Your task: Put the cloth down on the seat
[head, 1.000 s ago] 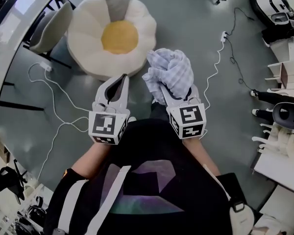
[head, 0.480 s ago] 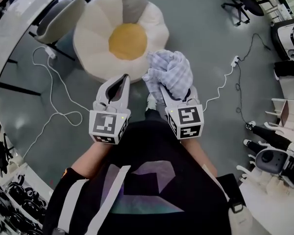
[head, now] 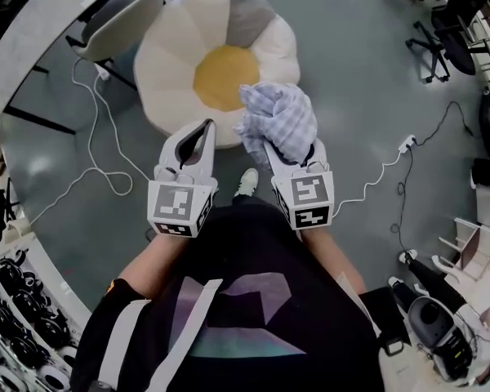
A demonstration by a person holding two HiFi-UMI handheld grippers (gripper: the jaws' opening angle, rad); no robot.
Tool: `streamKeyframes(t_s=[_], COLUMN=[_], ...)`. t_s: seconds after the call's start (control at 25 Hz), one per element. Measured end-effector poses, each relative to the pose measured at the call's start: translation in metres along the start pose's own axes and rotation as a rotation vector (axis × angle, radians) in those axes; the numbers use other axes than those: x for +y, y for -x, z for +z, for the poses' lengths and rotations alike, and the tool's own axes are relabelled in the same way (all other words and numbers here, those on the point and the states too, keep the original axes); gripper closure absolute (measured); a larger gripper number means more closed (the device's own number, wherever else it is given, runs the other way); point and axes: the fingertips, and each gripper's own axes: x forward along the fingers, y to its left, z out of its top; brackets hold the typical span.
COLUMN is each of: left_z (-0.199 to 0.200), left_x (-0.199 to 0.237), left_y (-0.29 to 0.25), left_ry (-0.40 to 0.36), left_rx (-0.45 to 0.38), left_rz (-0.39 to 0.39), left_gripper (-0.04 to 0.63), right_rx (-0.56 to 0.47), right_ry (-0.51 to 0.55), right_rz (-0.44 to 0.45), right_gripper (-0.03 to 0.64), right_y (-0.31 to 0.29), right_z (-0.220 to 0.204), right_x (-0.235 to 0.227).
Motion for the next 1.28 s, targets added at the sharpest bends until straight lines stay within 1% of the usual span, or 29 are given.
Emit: streamKeyframes(t_s=[0.12, 0.24, 0.36, 0.56, 0.64, 0.8, 0.96, 1.16, 1.28], left_z=[0.003, 0.007, 0.007, -0.003, -0.007, -0.021, -0.037, -0.055, -0.073], left_x=[-0.005, -0.004, 0.004, 0.016, 0.029, 0.069, 0.097, 0.123, 0.143], left_y=[-0.012, -0.02, -0.03, -0.07, -0.072, -0.068, -0.091, -0.115, -0.134], left_ry=[-0.007, -0.017, -0.014, 0.001, 0.007, 0.026, 0.053, 0.046, 0.066], left_rx=[0.002, -0.004, -0.006, 0.008, 0.014, 0.037, 0.064, 0.083, 0.106], left_rz=[0.049, 0.078, 0.102, 0.134, 0.148, 0.177, 0.185, 0.189, 0.188], left_gripper=[0.592, 0.592, 0.592, 0.592, 0.592, 0.592, 0.592, 0.592, 0.592], right_rx=[-0.012, -0.014, 0.007, 0.042, 0.051, 0.071, 0.1, 0.135, 0.166], right_ry=[0.02, 0.033, 0.037, 0.039, 0.044, 0.054, 0.056, 0.058, 0.058], right_rz=[0.041, 0.067, 0.085, 0.11, 0.116, 0.124, 0.121, 0.12, 0.12], right_gripper=[0.4, 0.4, 0.4, 0.4, 0.4, 0.4, 0.4, 0.4, 0.4], right_y=[-0.011, -0.023, -0.04, -0.077, -0.087, -0.11, -0.145, -0.185, -0.216], right_z=[0.002, 0.006, 0.005, 0.001, 0.004, 0.009, 0.007, 0.0, -0.006], right_x=[-0.016, -0.024, -0.03, -0.052, -0.046, -0.02, -0.019, -0.017, -0.016])
